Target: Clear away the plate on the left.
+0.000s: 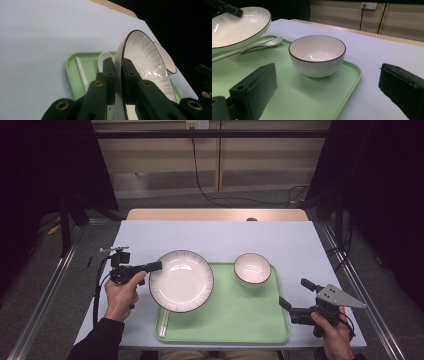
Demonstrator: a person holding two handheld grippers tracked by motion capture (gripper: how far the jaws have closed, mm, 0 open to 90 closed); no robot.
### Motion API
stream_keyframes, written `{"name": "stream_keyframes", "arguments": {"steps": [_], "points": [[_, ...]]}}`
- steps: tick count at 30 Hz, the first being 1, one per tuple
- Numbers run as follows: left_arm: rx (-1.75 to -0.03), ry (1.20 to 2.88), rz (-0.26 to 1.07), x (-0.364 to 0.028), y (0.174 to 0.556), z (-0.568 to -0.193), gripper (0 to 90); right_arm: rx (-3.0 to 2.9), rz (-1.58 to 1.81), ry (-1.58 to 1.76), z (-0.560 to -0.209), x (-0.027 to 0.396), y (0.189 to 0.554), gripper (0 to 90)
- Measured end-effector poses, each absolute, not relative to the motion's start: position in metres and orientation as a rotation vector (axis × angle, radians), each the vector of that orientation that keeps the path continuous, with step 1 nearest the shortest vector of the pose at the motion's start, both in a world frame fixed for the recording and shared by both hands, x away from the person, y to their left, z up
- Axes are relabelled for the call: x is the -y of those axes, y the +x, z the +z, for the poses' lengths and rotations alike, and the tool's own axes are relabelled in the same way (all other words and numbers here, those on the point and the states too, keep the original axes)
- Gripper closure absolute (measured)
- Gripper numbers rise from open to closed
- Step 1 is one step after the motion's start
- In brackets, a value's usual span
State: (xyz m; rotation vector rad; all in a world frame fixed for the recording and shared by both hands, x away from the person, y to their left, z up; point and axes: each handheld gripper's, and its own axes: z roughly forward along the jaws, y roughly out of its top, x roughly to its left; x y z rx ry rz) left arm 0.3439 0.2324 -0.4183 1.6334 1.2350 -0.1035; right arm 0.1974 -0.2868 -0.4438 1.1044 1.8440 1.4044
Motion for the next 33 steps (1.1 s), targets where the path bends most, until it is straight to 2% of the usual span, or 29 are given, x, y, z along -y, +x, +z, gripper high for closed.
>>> {"name": "stream_keyframes", "arguments": {"steps": [7,22,33], "points": [[-1.232,1.665,-0.097,-0.217,0.336,-0.423,83.2,-1.846,1.401,1.103,-0.444,0.287,0.198,1.7],[-1.137,1.738,-0.196,-0.179,0.329,-0.434,83.1,-1.846,1.401,1.105,-0.444,0.287,0.198,1.7],[-1.128,1.768,-0.261,-0.161,0.327,-0.446,83.0,-1.853,1.400,1.104,-0.444,0.287,0.198,1.7]]}}
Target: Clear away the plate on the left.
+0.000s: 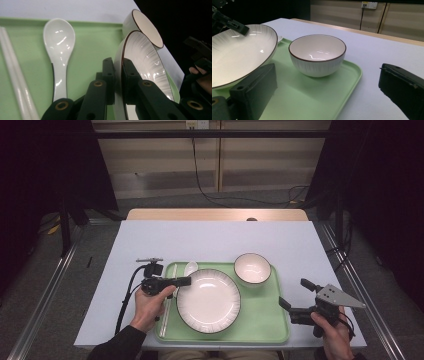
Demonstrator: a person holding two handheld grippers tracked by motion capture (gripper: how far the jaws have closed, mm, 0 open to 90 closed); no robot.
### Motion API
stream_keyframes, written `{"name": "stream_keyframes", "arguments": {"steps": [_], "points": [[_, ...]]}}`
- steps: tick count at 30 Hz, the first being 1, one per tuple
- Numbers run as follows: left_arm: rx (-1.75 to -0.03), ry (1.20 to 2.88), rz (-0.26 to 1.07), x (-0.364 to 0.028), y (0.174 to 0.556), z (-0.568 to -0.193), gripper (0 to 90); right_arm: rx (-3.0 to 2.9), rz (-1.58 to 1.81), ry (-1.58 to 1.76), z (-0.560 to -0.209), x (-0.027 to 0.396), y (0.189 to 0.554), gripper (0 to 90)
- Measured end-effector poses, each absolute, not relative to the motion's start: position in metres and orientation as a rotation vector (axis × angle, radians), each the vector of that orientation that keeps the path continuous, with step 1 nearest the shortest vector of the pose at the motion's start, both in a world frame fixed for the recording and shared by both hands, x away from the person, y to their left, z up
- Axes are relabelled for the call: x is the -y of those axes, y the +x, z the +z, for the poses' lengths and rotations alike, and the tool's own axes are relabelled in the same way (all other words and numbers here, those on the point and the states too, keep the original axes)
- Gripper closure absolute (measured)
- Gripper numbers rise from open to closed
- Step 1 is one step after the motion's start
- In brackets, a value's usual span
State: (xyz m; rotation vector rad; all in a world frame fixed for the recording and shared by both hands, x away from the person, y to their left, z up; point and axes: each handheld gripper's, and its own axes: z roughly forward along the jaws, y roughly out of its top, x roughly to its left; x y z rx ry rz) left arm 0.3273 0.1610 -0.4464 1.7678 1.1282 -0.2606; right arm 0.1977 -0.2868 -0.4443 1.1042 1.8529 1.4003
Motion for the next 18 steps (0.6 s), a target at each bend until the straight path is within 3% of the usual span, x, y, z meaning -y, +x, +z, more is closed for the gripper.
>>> {"name": "stream_keyframes", "arguments": {"steps": [12,18], "points": [[-1.126,1.821,-0.288,-0.149,0.329,-0.459,83.0,-1.852,1.400,1.105,-0.444,0.287,0.198,1.7],[-1.127,1.848,-0.242,-0.143,0.328,-0.462,84.1,-1.855,1.396,1.108,-0.445,0.287,0.198,1.7]]}}
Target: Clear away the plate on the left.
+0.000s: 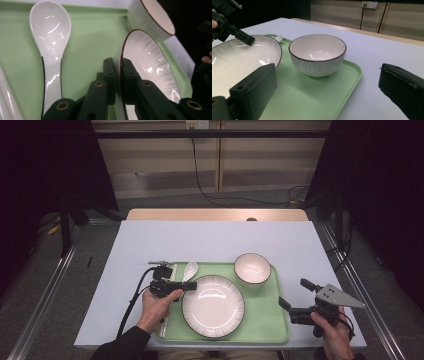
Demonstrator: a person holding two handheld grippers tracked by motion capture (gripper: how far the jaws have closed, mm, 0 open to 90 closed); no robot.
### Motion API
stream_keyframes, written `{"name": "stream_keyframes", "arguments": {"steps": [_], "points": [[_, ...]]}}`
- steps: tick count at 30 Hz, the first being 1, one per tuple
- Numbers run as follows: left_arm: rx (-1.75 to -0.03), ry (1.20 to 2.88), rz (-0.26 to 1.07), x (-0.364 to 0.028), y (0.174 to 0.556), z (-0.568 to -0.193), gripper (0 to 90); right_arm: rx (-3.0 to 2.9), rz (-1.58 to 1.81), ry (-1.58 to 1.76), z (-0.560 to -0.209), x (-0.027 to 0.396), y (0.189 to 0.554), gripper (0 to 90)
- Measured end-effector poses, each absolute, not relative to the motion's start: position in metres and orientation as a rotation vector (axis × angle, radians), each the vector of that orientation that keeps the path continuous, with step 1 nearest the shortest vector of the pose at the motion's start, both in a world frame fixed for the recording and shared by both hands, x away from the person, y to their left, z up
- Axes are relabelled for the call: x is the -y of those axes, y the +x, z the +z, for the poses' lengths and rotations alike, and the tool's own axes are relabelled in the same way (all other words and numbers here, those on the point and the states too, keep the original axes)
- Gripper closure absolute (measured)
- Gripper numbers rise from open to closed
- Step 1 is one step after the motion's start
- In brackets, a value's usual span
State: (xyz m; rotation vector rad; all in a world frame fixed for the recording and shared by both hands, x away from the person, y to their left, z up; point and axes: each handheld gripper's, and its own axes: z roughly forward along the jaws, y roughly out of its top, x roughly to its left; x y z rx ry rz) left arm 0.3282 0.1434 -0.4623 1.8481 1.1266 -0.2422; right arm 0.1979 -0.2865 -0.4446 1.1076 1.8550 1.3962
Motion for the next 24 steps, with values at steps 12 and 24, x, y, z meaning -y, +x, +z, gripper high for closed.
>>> {"name": "stream_keyframes", "arguments": {"steps": [12,24], "points": [[-1.125,1.914,-0.222,-0.141,0.332,-0.471,85.3,-1.856,1.397,1.101,-0.444,0.286,0.198,1.8],[-1.114,1.946,-0.181,-0.140,0.333,-0.475,85.4,-1.861,1.396,1.099,-0.445,0.286,0.198,1.7]]}}
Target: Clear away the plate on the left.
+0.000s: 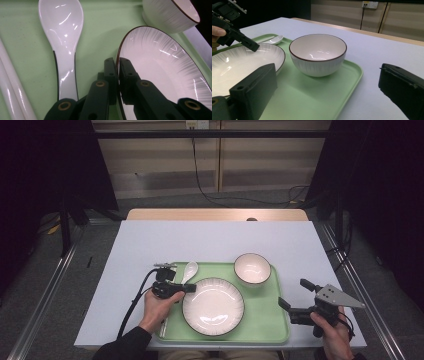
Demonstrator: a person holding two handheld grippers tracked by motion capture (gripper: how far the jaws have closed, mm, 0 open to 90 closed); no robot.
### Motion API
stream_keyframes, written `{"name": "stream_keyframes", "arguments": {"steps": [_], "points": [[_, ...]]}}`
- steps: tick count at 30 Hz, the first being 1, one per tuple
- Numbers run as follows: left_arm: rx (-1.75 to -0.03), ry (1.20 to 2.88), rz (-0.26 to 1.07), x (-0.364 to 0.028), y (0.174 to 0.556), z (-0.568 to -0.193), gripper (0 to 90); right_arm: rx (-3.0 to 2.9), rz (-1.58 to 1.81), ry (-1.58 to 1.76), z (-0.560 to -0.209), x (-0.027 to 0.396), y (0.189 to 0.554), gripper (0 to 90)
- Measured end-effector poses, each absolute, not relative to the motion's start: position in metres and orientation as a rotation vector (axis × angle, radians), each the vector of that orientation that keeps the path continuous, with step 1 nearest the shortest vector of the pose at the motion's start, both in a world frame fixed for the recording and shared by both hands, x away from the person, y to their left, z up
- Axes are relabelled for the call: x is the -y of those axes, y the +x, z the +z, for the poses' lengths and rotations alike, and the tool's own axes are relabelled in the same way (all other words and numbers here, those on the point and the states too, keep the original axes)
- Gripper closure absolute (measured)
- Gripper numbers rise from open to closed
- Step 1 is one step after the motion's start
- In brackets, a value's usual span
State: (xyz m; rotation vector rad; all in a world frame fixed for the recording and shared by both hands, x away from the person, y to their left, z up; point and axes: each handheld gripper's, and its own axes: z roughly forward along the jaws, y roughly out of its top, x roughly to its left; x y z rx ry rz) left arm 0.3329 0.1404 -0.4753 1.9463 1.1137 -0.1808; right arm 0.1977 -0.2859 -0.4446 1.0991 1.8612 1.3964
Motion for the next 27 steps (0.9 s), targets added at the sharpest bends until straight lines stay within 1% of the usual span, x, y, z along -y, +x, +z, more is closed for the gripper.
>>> {"name": "stream_keyframes", "arguments": {"steps": [7,9,10,11,13,14,16,18,20,21,23,25,27], "points": [[-1.088,1.949,-0.137,-0.139,0.331,-0.473,84.9,-1.860,1.396,1.097,-0.444,0.286,0.198,1.8],[-1.063,1.942,-0.125,-0.139,0.330,-0.472,79.9,-1.860,1.396,1.096,-0.444,0.286,0.198,1.8],[-1.044,1.943,-0.104,-0.139,0.329,-0.470,79.4,-1.860,1.396,1.096,-0.444,0.286,0.198,1.7],[-1.022,1.949,-0.086,-0.139,0.329,-0.468,76.6,-1.861,1.397,1.097,-0.444,0.286,0.198,1.7],[-1.003,1.949,-0.065,-0.138,0.327,-0.465,67.3,-1.861,1.397,1.097,-0.444,0.286,0.198,1.7],[-0.989,1.946,-0.047,-0.137,0.325,-0.463,65.4,-1.861,1.397,1.097,-0.444,0.286,0.198,1.7],[-0.982,1.950,-0.015,-0.136,0.323,-0.460,56.3,-1.860,1.398,1.098,-0.444,0.286,0.197,1.7],[-0.992,1.956,0.011,-0.136,0.322,-0.458,39.6,-1.858,1.397,1.098,-0.444,0.286,0.197,1.8],[-0.977,1.963,0.049,-0.136,0.321,-0.455,33.8,-1.860,1.398,1.097,-0.444,0.286,0.197,1.7],[-0.980,1.959,0.053,-0.136,0.320,-0.454,26.6,-1.857,1.399,1.097,-0.444,0.286,0.197,1.7],[-0.969,1.956,0.108,-0.138,0.317,-0.451,21.9,-1.858,1.399,1.098,-0.444,0.286,0.197,1.7],[-0.972,1.945,0.133,-0.141,0.316,-0.448,12.1,-1.856,1.399,1.099,-0.444,0.286,0.197,1.8],[-0.984,1.933,0.161,-0.145,0.315,-0.445,4.8,-1.857,1.399,1.098,-0.444,0.286,0.197,1.7]]}}
